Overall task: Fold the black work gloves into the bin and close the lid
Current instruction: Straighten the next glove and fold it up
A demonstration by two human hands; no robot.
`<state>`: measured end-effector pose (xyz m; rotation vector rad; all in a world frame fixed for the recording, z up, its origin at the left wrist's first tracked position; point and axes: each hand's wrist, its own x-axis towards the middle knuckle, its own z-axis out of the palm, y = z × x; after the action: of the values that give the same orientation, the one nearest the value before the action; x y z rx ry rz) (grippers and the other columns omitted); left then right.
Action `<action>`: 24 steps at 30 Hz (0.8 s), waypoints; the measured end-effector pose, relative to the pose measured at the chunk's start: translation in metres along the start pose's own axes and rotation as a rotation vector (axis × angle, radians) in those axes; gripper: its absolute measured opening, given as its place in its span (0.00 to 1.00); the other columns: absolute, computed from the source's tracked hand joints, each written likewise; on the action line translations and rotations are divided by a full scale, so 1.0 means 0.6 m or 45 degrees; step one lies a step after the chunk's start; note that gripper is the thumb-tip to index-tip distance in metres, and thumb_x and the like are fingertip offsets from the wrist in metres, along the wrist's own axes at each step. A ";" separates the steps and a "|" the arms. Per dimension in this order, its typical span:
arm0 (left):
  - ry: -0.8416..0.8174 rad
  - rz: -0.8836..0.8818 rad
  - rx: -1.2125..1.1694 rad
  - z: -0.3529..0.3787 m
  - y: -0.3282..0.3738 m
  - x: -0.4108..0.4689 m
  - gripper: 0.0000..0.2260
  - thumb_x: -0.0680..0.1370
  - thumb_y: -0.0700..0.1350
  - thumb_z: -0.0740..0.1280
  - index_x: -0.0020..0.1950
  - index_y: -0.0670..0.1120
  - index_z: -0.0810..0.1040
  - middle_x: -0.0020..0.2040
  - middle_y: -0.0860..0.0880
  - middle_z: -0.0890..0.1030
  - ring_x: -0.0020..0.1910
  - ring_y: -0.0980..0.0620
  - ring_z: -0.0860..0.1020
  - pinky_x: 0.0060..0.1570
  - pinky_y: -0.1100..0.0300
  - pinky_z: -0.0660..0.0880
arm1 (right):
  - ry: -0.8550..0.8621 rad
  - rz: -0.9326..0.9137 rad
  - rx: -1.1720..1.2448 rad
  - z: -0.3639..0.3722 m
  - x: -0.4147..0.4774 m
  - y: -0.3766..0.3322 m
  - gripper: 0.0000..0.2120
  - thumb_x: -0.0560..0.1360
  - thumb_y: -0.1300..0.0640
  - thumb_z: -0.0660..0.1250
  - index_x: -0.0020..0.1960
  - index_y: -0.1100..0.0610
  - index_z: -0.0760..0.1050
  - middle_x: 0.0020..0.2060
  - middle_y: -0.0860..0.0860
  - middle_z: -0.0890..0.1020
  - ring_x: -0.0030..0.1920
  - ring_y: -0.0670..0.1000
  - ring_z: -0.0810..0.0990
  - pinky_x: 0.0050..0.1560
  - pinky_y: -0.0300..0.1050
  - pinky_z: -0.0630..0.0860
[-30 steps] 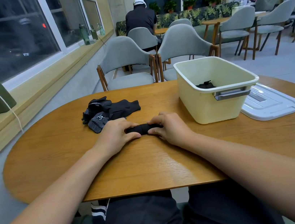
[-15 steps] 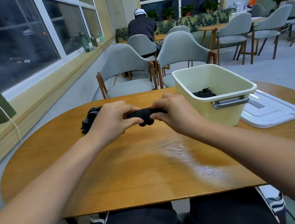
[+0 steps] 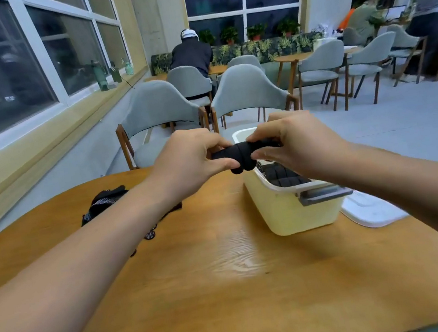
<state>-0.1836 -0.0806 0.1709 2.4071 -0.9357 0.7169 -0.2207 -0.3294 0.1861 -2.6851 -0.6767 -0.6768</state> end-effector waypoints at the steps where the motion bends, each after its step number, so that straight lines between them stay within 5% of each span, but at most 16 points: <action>1: -0.002 0.000 0.000 0.006 0.003 0.014 0.17 0.75 0.58 0.79 0.60 0.52 0.89 0.45 0.55 0.83 0.45 0.56 0.78 0.45 0.57 0.74 | 0.015 0.009 -0.008 -0.007 0.003 0.012 0.14 0.80 0.52 0.76 0.65 0.50 0.85 0.50 0.49 0.80 0.49 0.51 0.78 0.51 0.52 0.79; 13: -0.315 -0.095 -0.045 0.098 0.030 0.128 0.19 0.75 0.59 0.80 0.61 0.51 0.86 0.50 0.53 0.87 0.49 0.55 0.84 0.51 0.51 0.85 | -0.157 0.126 -0.012 -0.022 0.011 0.141 0.10 0.79 0.51 0.77 0.60 0.46 0.87 0.48 0.45 0.81 0.46 0.47 0.80 0.47 0.45 0.79; 18: -0.539 -0.095 0.058 0.135 0.033 0.154 0.18 0.73 0.61 0.80 0.57 0.54 0.84 0.44 0.58 0.80 0.43 0.58 0.79 0.37 0.63 0.72 | -0.321 0.170 -0.033 -0.004 0.003 0.172 0.11 0.79 0.47 0.76 0.60 0.45 0.86 0.49 0.44 0.82 0.45 0.45 0.80 0.47 0.44 0.80; 24: -0.811 -0.110 0.138 0.177 0.038 0.181 0.20 0.70 0.59 0.82 0.48 0.53 0.74 0.41 0.52 0.81 0.40 0.52 0.78 0.37 0.51 0.80 | -0.552 0.192 -0.110 0.009 0.013 0.191 0.11 0.79 0.44 0.75 0.60 0.44 0.84 0.48 0.43 0.82 0.47 0.47 0.80 0.48 0.48 0.81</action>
<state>-0.0992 -0.2085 0.1617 2.8089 -1.0280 -0.0552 -0.1546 -0.4217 0.1673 -2.9543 -0.5423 -0.0835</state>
